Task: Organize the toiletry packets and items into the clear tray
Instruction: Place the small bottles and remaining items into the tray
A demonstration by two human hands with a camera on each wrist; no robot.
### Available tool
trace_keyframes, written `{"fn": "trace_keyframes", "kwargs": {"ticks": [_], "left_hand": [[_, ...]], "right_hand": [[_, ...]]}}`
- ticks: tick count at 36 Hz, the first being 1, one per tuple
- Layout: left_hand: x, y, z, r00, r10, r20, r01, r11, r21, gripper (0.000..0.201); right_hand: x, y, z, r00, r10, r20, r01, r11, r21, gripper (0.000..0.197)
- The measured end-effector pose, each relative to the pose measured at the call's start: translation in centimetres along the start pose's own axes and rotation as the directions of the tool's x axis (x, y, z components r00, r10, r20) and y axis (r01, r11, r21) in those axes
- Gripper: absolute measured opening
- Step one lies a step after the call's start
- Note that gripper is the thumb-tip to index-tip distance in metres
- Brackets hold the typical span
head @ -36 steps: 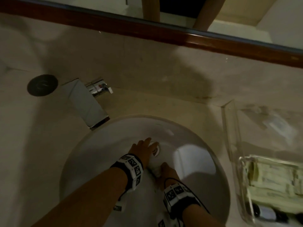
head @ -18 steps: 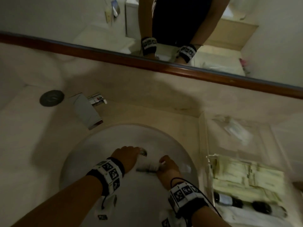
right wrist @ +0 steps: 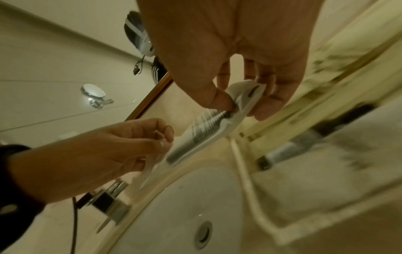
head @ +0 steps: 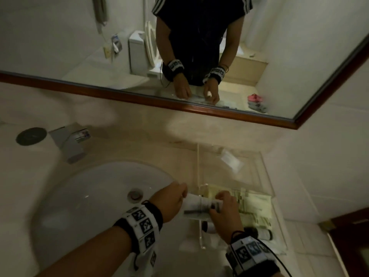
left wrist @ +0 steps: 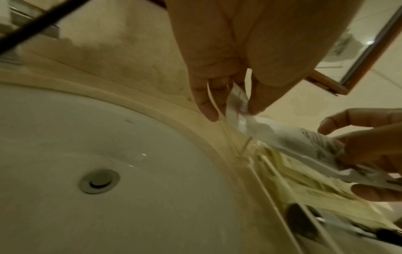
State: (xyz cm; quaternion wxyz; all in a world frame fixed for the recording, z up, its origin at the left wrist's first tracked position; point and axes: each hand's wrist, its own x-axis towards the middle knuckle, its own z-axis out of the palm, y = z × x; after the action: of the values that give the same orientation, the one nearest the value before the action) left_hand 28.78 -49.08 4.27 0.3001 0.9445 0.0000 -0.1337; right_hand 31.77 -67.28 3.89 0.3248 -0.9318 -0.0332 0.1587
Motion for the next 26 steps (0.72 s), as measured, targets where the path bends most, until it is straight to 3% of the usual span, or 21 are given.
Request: {"fn": "trace_keyframes", "kwargs": {"ticks": [10,20,26], "left_hand": [[3.0,5.1,5.6,0.997,0.029,0.068,-0.027,0.999,-0.018,0.027],[2.6,5.3,7.6,0.997,0.025,-0.069,-0.004,0.957,0.29,0.031],[2.1,5.7,7.6,0.998,0.061,-0.018,-0.049,0.918,0.393,0.038]], "right_hand": [[-0.5,6.2,-3.5,0.991,0.131,-0.023,-0.133,0.987,-0.094,0.027],[-1.2,8.3,-3.4,0.994,-0.067,-0.082,0.032,0.927,-0.373,0.034],[-1.1,8.5,-3.3,0.999,-0.047,-0.023,0.036,0.94,-0.339,0.033]]}}
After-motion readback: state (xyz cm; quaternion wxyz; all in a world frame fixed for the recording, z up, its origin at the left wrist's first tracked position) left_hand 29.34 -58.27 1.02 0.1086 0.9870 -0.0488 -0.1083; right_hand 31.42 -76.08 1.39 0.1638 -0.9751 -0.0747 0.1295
